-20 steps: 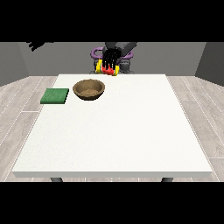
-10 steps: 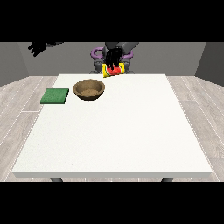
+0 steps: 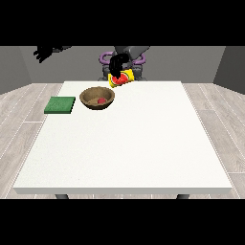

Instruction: Pick the cup and pour the ball into the bowl, then pick the bowl and place it on the pad

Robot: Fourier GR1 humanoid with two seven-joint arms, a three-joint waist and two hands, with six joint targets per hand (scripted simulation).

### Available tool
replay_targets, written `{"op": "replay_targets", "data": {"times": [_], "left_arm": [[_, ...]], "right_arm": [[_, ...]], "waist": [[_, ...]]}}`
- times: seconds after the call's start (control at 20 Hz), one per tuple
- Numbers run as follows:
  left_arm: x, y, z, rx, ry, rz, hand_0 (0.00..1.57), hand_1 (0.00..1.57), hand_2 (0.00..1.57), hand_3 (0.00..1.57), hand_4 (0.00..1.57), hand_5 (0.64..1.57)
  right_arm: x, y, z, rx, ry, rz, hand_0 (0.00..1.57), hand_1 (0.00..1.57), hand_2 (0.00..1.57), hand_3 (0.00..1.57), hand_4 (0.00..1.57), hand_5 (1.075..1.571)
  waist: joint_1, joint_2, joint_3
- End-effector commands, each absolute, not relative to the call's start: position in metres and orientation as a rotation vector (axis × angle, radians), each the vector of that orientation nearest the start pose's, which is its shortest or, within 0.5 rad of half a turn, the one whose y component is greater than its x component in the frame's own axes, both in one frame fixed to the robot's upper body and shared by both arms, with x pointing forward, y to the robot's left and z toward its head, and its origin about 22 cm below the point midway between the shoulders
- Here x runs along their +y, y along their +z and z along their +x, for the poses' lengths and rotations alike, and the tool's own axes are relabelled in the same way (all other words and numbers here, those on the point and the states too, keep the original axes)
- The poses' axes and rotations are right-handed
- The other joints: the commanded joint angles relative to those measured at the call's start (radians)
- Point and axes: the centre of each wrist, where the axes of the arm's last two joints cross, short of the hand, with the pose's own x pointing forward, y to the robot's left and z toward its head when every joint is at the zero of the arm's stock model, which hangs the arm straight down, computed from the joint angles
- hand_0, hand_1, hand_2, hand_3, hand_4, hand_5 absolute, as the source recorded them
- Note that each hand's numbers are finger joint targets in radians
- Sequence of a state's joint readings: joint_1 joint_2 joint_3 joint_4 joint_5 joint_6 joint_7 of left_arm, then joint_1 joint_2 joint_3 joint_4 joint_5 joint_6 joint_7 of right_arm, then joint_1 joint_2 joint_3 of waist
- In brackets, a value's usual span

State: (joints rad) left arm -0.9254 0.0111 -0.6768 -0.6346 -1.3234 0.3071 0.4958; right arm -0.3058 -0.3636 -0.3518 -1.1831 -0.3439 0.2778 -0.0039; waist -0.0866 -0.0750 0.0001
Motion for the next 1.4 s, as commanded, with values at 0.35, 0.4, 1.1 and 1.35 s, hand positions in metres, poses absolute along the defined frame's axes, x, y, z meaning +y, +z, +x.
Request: {"op": "replay_targets", "data": {"times": [0.35, 0.4, 1.1, 1.35], "left_arm": [[0.034, 0.025, 0.375, -1.246, -2.088, 1.792, 1.51, 1.51, 1.57, 1.57, 1.26, 1.509], [0.041, 0.009, 0.367, -1.221, -2.102, 1.781, 1.51, 1.51, 1.57, 1.57, 1.26, 1.512], [0.078, 0.031, 0.379, -1.475, -1.587, 1.497, 1.42, 1.42, 1.57, 1.57, 1.14, 1.501], [0.145, 0.018, 0.378, -1.507, -1.249, 1.370, 0.00, 0.00, 1.32, 1.57, 0.73, 1.537]], "right_arm": [[-0.403, 0.043, 0.302, -1.626, -0.144, 0.055, 0.00, 0.00, 0.00, 0.27, 0.48, 1.570], [-0.417, 0.054, 0.301, -1.611, -0.165, 0.030, 0.00, 0.00, 0.00, 0.29, 0.47, 1.570], [-0.402, 0.042, 0.290, -1.578, -0.168, 0.018, 0.00, 0.00, 0.00, 0.24, 0.51, 1.569], [-0.399, 0.028, 0.277, -1.497, -0.195, -0.036, 0.00, 0.00, 0.00, 0.35, 0.52, 1.569]], "waist": [[0.016, 0.018, 0.0007], [0.031, -0.021, 0.0004], [0.083, -0.011, -0.0034], [0.159, -0.078, -0.0040]]}}
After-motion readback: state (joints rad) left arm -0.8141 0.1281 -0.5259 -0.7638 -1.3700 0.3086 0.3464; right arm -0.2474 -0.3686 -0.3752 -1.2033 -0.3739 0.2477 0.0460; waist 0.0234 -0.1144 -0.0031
